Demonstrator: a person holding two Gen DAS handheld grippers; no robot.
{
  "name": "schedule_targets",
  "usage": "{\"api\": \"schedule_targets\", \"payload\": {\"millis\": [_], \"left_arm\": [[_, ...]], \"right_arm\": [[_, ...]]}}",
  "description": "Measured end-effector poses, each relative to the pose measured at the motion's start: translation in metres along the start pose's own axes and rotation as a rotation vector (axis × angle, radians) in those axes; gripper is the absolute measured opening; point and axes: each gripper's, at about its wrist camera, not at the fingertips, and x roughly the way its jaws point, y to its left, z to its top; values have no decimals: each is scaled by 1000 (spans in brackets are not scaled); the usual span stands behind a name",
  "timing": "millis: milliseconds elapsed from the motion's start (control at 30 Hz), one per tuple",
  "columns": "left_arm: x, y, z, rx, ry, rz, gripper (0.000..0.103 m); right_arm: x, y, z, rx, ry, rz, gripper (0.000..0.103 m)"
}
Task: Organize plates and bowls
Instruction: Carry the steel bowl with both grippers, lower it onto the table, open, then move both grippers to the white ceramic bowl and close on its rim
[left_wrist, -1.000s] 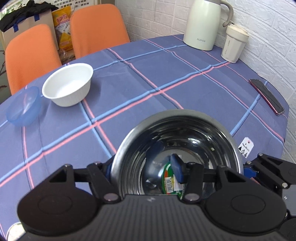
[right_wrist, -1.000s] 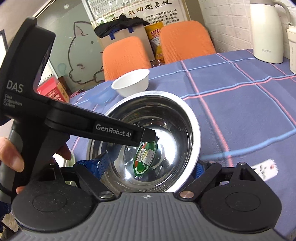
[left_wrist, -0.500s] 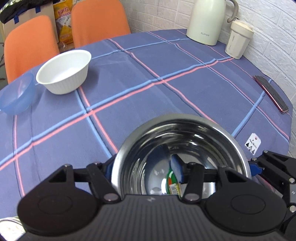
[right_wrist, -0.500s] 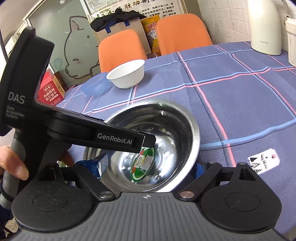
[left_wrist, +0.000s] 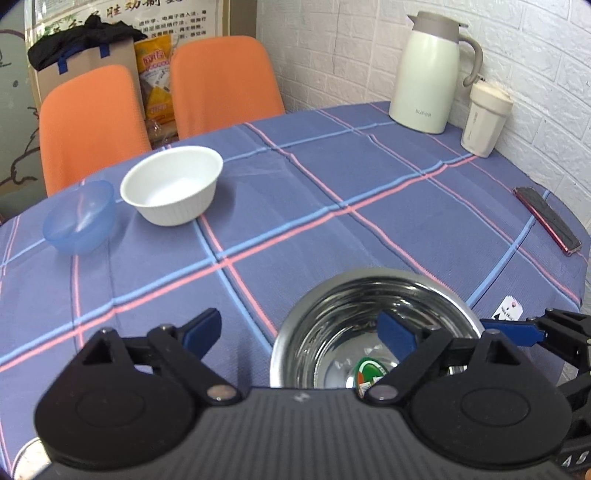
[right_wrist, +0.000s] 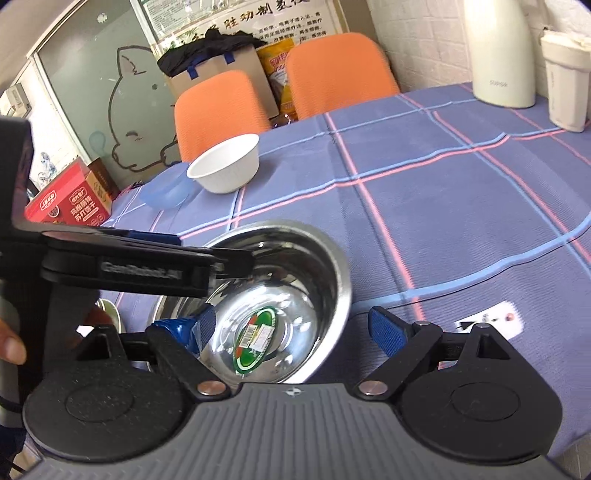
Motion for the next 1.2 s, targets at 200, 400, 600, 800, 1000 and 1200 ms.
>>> {"api": "schedule_targets", "payload": {"millis": [200, 400, 600, 800, 1000, 1200], "left_arm": [[-15, 6, -3, -18, -25, 7, 93], [-29, 24, -10, -46, -49, 19, 94], [-37, 52, -15, -82, -59, 53, 94], [-28, 84, -9, -123, -49, 82, 94], [-11, 113, 34, -142, -73, 102, 94], [18, 141, 105, -102, -101, 132, 94]], "right_arm": [[-13, 2, 4, -10, -34, -12, 77], [-18, 9, 8, -34, -56, -10, 77], [-12, 15, 20, -45, -74, -8, 77], [7, 23, 36, -83, -57, 1, 77], [28, 31, 68, -174, -39, -7, 77], [52, 38, 116, -270, -49, -25, 77]]}}
